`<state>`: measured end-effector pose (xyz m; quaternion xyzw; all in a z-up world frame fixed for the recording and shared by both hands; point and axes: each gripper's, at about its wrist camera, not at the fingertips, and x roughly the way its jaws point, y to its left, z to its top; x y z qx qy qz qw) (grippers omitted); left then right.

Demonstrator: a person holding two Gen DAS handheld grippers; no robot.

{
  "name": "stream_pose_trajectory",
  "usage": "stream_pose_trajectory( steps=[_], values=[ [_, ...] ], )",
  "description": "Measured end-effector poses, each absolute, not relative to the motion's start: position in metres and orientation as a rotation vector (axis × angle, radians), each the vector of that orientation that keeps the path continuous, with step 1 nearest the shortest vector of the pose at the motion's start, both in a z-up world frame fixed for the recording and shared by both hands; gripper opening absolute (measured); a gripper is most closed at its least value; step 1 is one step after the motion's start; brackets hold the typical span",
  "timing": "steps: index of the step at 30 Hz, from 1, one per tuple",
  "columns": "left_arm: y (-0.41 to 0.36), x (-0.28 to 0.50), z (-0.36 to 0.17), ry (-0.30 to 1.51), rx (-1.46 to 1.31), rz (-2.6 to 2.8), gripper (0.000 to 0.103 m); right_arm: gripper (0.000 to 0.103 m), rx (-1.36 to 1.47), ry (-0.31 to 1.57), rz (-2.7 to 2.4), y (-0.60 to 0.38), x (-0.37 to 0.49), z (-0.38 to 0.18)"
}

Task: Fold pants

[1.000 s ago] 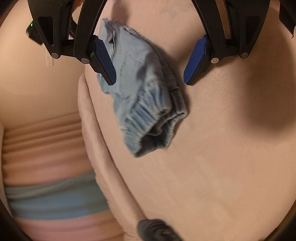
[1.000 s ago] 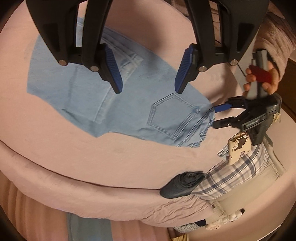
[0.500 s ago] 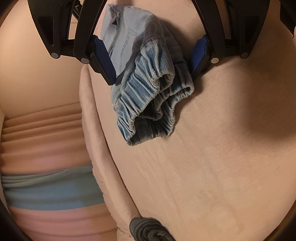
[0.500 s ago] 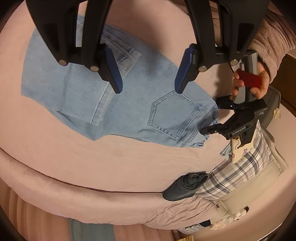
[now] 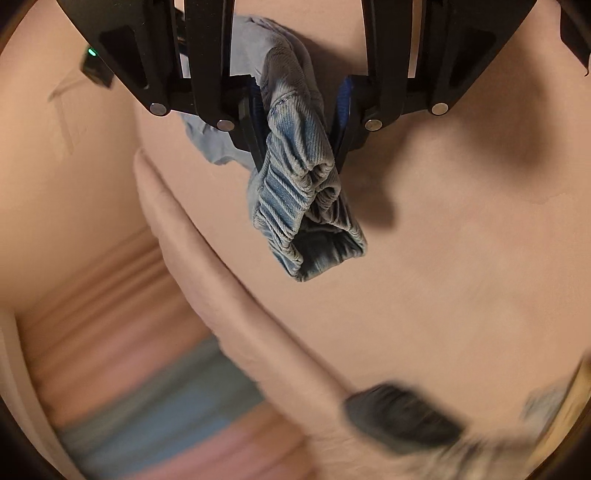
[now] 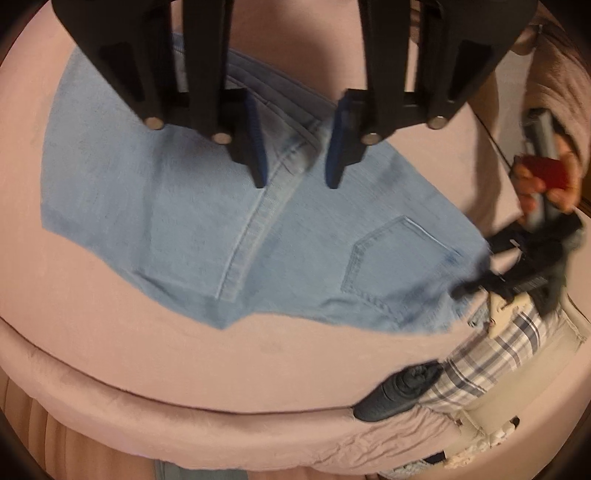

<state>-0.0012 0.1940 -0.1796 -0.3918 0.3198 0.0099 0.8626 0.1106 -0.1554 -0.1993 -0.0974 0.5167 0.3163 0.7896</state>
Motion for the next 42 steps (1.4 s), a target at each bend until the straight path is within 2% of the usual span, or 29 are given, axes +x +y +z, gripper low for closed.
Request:
stream_pose_trajectory(
  steps=[3,7,10,11,13,15,19,24,26,28,32,34,42],
  values=[
    [0.164,0.005,-0.155,0.646,-0.682,-0.030,0.028,0.026,-0.194,1.133,0.690,-0.151,0.115,-0.224],
    [0.119,0.014,-0.134,0.642,-0.510,-0.094,0.026,0.029,-0.198,1.117,0.713,-0.149,0.117,-0.220],
    [0.082,0.021,-0.126,0.650,-0.392,-0.157,0.025,0.030,-0.035,1.149,0.748,-0.172,0.126,-0.215],
    [0.067,0.022,-0.125,0.658,-0.336,-0.182,0.025,0.032,0.060,1.158,0.752,-0.186,0.130,-0.213],
    [0.041,0.030,-0.126,0.676,-0.240,-0.217,0.025,0.044,0.246,1.143,0.755,-0.217,0.139,-0.205],
    [0.017,0.032,-0.131,0.699,-0.150,-0.256,0.025,0.049,0.429,1.116,0.760,-0.250,0.147,-0.196],
    [-0.023,0.034,-0.149,0.745,-0.009,-0.346,0.025,0.071,0.621,1.074,0.781,-0.291,0.153,-0.178],
    [-0.043,0.027,-0.166,0.785,0.094,-0.394,0.025,0.072,0.580,1.132,0.787,-0.279,0.163,-0.175],
    [-0.043,0.031,-0.167,0.800,0.117,-0.374,0.025,0.067,0.557,1.180,0.790,-0.266,0.171,-0.186],
    [-0.039,0.034,-0.168,0.809,0.106,-0.373,0.025,0.049,0.629,1.218,0.819,-0.259,0.174,-0.196],
    [-0.037,0.037,-0.162,0.801,0.102,-0.380,0.025,0.031,0.631,1.190,0.843,-0.254,0.171,-0.196],
    [-0.038,0.035,-0.159,0.799,0.099,-0.388,0.025,0.010,0.613,1.188,0.821,-0.258,0.170,-0.196],
    [-0.056,0.030,-0.122,0.706,0.123,-0.460,0.025,0.007,0.589,1.051,0.819,-0.273,0.167,-0.156]
  ],
)
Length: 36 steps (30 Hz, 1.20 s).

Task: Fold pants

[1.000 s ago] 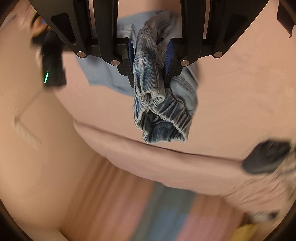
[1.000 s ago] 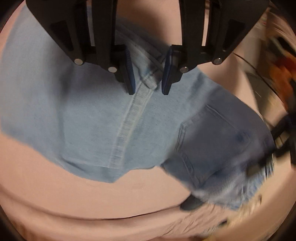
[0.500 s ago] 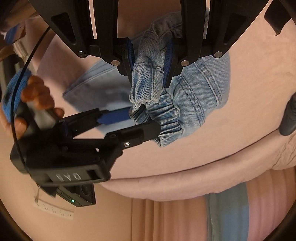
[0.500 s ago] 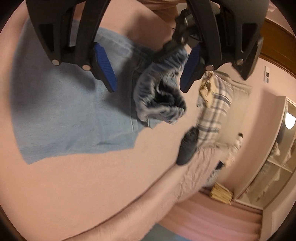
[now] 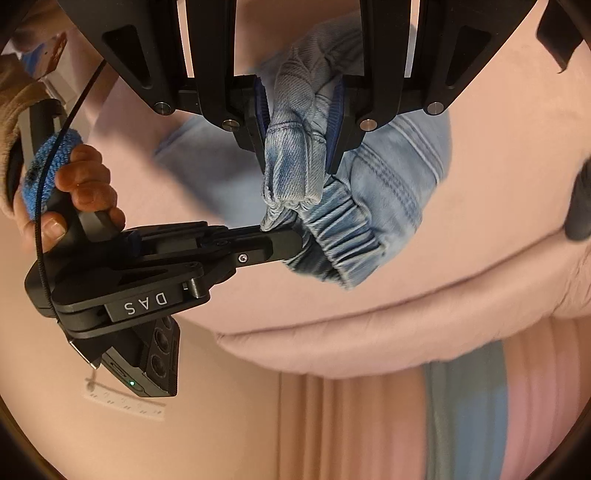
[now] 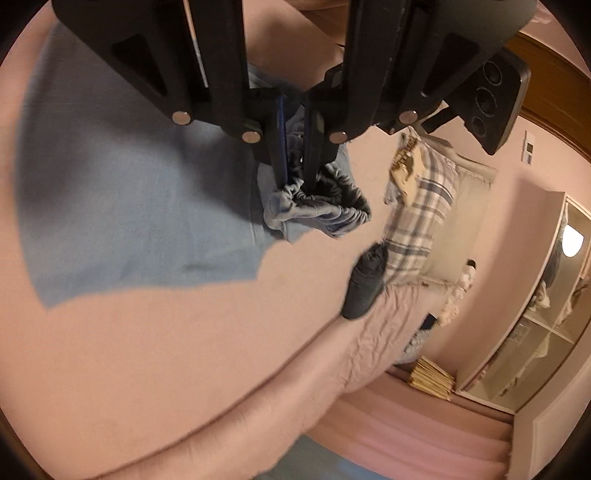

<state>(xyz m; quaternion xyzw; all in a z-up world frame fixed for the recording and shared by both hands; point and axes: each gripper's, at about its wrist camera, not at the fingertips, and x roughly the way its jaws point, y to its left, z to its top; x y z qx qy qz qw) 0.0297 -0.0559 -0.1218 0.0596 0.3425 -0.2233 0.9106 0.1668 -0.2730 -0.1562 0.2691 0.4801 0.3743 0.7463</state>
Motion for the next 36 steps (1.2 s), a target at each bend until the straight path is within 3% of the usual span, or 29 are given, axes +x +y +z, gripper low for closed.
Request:
stream_pose_trajectory(
  steps=[8,16,20,24,25,27,31,36],
  values=[
    [-0.114,0.040,-0.112,0.677,0.180,-0.575,0.025,0.006,0.574,0.939,0.740,-0.320,0.168,-0.122],
    [-0.178,0.057,-0.164,0.793,0.359,-0.623,0.026,0.006,0.667,1.010,0.588,-0.387,0.171,-0.175],
    [-0.188,0.064,-0.194,0.857,0.390,-0.639,0.033,0.009,0.702,1.098,0.544,-0.394,0.185,-0.219],
    [-0.174,0.059,-0.180,0.883,0.302,-0.691,0.044,0.016,0.768,1.119,0.529,-0.403,0.186,-0.235],
    [-0.164,0.058,-0.172,0.907,0.238,-0.724,0.045,0.028,0.764,1.122,0.519,-0.404,0.186,-0.233],
    [-0.145,0.051,-0.158,0.914,0.114,-0.781,0.045,0.041,0.733,1.119,0.464,-0.411,0.184,-0.226],
    [-0.087,0.040,-0.126,0.824,-0.083,-0.771,0.046,0.041,0.717,1.054,0.429,-0.427,0.175,-0.202],
    [-0.034,0.066,-0.140,0.850,-0.158,-0.559,0.047,0.043,0.717,1.033,0.588,-0.407,0.170,-0.180]
  ],
)
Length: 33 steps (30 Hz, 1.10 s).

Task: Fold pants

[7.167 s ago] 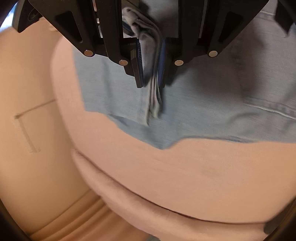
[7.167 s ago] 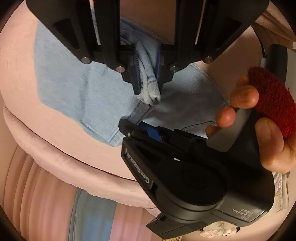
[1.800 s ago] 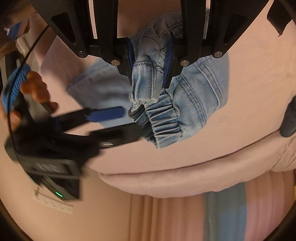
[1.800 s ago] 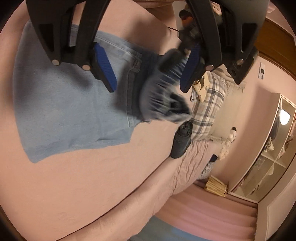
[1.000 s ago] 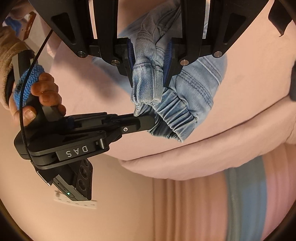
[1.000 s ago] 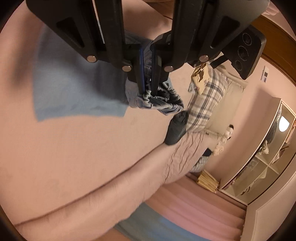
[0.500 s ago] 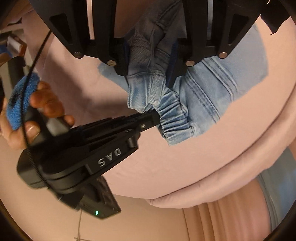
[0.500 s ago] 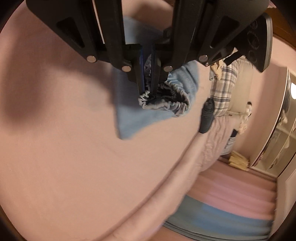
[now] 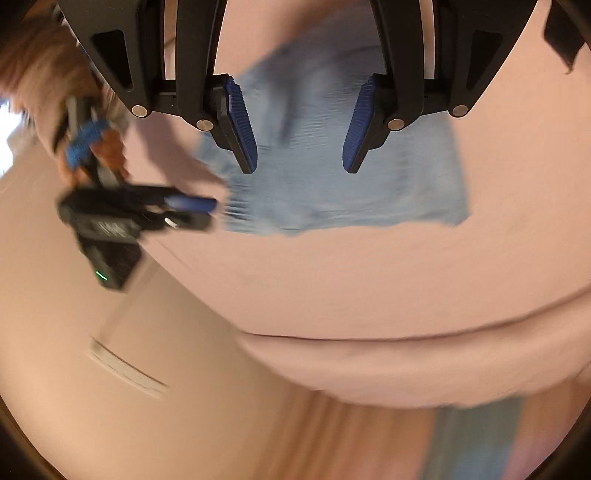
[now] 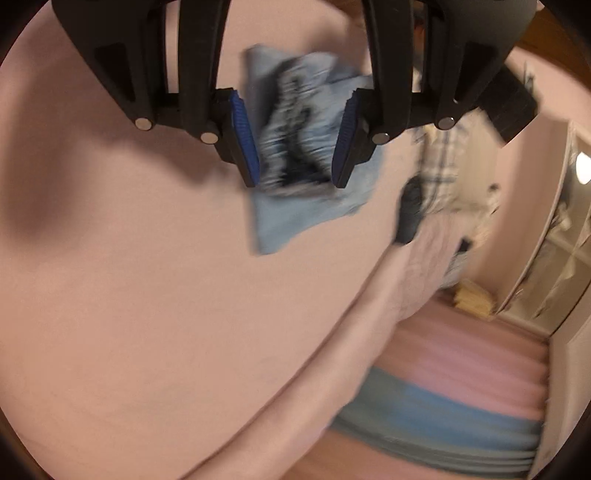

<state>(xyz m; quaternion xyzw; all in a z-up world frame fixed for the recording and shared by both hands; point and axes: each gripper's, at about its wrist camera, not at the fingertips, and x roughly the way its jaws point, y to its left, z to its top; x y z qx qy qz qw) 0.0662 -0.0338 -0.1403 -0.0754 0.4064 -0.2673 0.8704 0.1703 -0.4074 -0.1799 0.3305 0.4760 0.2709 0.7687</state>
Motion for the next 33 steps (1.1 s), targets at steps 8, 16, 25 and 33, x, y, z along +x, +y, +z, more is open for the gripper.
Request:
stream_pose_trajectory(
  steps=[8,16,25,33],
  values=[
    [-0.006,0.088,-0.161,0.888,-0.224,-0.449,0.047,0.022,0.621,1.082,0.581,-0.354,0.203,-0.181],
    [-0.034,0.112,-0.196,1.019,-0.144,-0.431,0.047,0.014,0.466,1.027,0.521,-0.344,0.217,-0.174],
    [-0.032,0.102,-0.184,1.004,-0.076,-0.382,0.047,0.045,0.320,1.013,0.383,-0.352,0.204,-0.170],
    [-0.043,0.067,-0.187,1.035,0.089,-0.305,0.047,0.017,0.063,0.883,0.524,-0.307,0.159,-0.141]
  ],
)
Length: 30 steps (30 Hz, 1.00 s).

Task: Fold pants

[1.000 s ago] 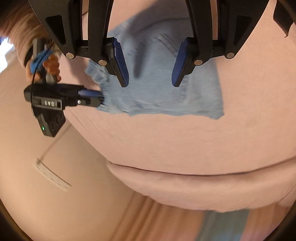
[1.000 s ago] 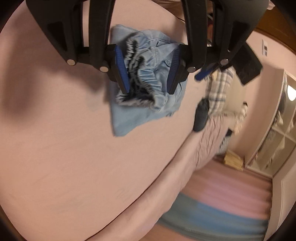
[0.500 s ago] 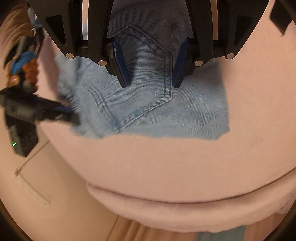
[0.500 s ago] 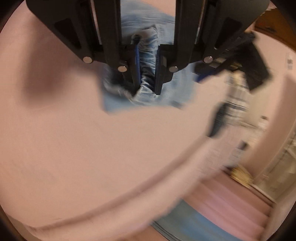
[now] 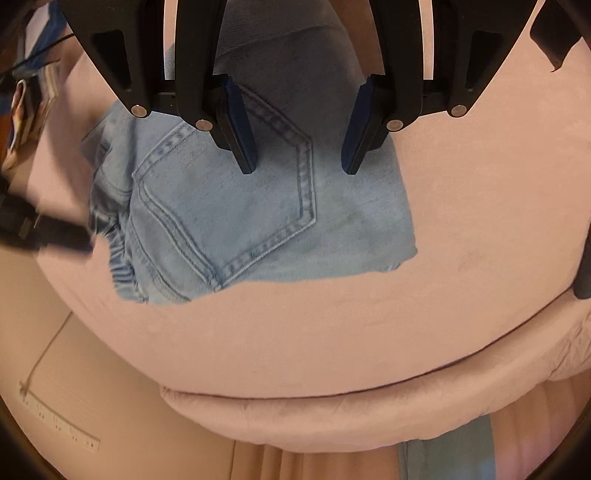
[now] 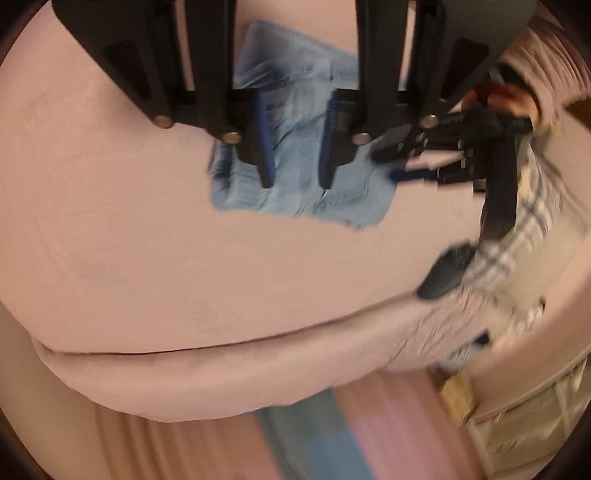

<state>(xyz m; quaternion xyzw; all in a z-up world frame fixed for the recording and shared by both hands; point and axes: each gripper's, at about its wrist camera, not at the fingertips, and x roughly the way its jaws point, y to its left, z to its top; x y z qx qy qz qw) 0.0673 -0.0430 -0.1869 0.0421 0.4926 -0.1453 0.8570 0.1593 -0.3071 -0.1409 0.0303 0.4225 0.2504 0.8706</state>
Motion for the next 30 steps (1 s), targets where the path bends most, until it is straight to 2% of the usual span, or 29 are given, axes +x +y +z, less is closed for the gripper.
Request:
stream_pose_trajectory(
  steps=[2,4,9,12,17,20,22,26,30],
  values=[
    [-0.045,0.067,-0.191,1.063,0.097,-0.306,0.047,0.015,-0.028,0.995,0.492,-0.294,0.155,-0.169],
    [-0.046,0.072,-0.194,1.082,0.099,-0.299,0.047,0.006,-0.074,1.089,0.484,-0.296,0.148,-0.200],
    [-0.038,0.070,-0.187,1.071,0.054,-0.304,0.047,0.006,0.001,1.065,0.483,-0.305,0.148,-0.206],
    [-0.023,0.051,-0.178,1.040,0.021,-0.323,0.047,0.012,0.009,1.085,0.516,-0.309,0.147,-0.192],
    [0.013,0.005,-0.176,1.038,-0.128,-0.334,0.047,0.024,0.008,1.013,0.531,-0.311,0.144,-0.157],
    [0.035,-0.014,-0.185,1.058,-0.274,-0.325,0.047,0.037,0.006,0.998,0.578,-0.297,0.157,-0.140],
    [0.045,-0.019,-0.193,1.076,-0.382,-0.340,0.047,0.050,0.004,0.999,0.617,-0.281,0.170,-0.131],
    [0.044,-0.014,-0.203,1.094,-0.481,-0.376,0.047,0.051,-0.036,1.034,0.723,-0.231,0.203,-0.125],
    [0.045,-0.009,-0.211,1.103,-0.541,-0.405,0.047,0.051,-0.082,1.151,0.801,-0.177,0.243,-0.146]
  ],
)
